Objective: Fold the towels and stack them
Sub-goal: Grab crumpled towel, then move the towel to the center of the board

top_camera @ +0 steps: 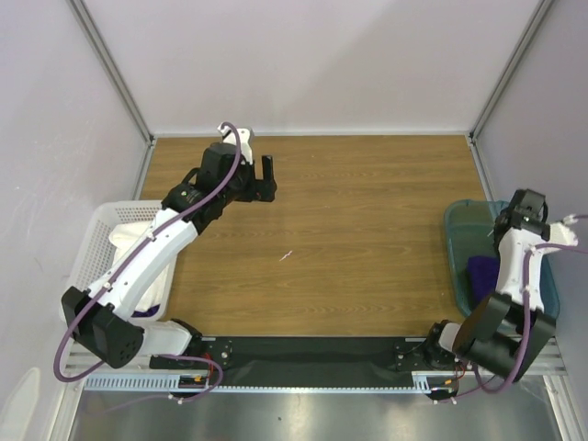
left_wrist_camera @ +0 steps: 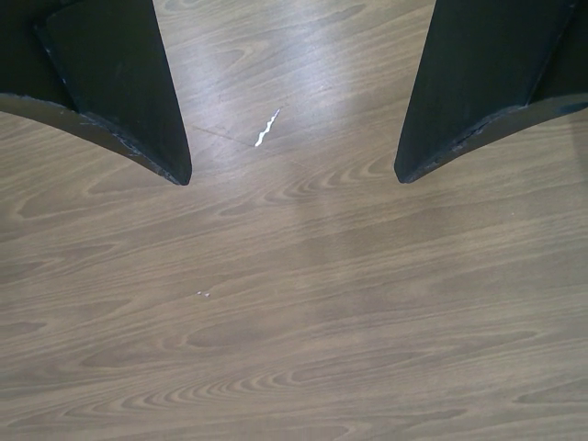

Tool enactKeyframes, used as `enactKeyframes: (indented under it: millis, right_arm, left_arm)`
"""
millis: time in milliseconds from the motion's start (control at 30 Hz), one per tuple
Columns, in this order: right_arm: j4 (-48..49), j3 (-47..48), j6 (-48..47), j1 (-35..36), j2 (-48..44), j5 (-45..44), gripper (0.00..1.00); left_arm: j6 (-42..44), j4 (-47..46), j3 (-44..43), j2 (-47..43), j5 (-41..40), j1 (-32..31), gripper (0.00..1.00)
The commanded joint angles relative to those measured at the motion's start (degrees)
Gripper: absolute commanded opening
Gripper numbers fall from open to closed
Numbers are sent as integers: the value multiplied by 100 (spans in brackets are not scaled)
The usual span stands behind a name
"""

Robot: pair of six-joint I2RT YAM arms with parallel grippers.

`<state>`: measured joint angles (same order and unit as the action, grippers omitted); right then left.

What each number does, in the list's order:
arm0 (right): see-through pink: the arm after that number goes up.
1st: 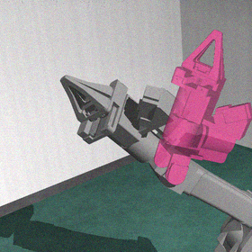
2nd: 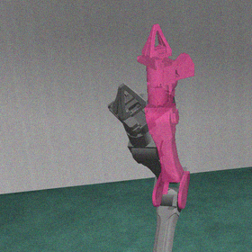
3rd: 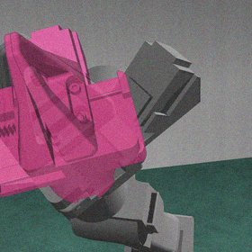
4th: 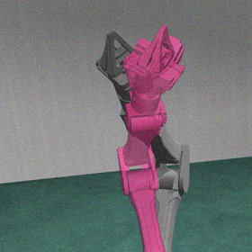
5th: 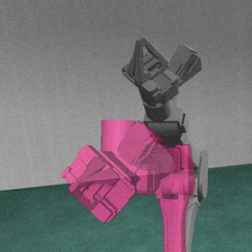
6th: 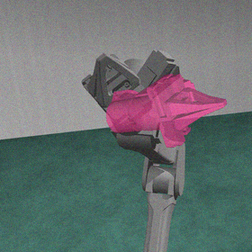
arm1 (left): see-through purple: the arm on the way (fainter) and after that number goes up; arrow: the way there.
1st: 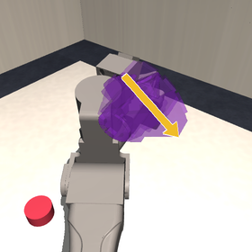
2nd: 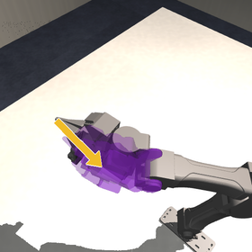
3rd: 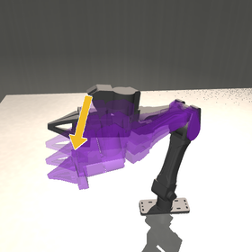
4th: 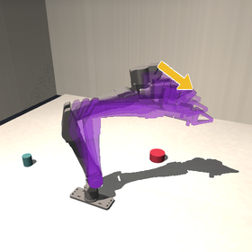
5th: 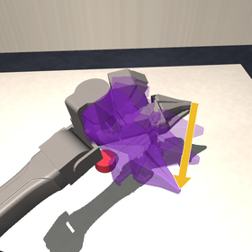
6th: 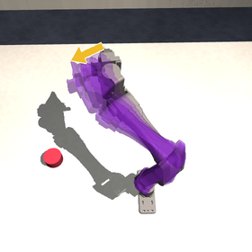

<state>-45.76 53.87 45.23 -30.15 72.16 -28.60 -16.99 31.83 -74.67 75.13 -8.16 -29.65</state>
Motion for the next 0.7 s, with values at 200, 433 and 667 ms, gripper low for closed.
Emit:
enactKeyframes:
  millis: [200,433,667]
  right_arm:
    - [-188,2170,-374,2063,-1196,408,0]
    - [1321,2655,-1358,4077,-537,1900,0]
    - [2316,2533,-2580,5878,456,3156,0]
  left_arm:
    - [266,-573,76,-333,473,-129,98]
    - [267,-547,120,-517,421,-138,98]
    - [364,-1012,882,-1018,1324,-138,99]
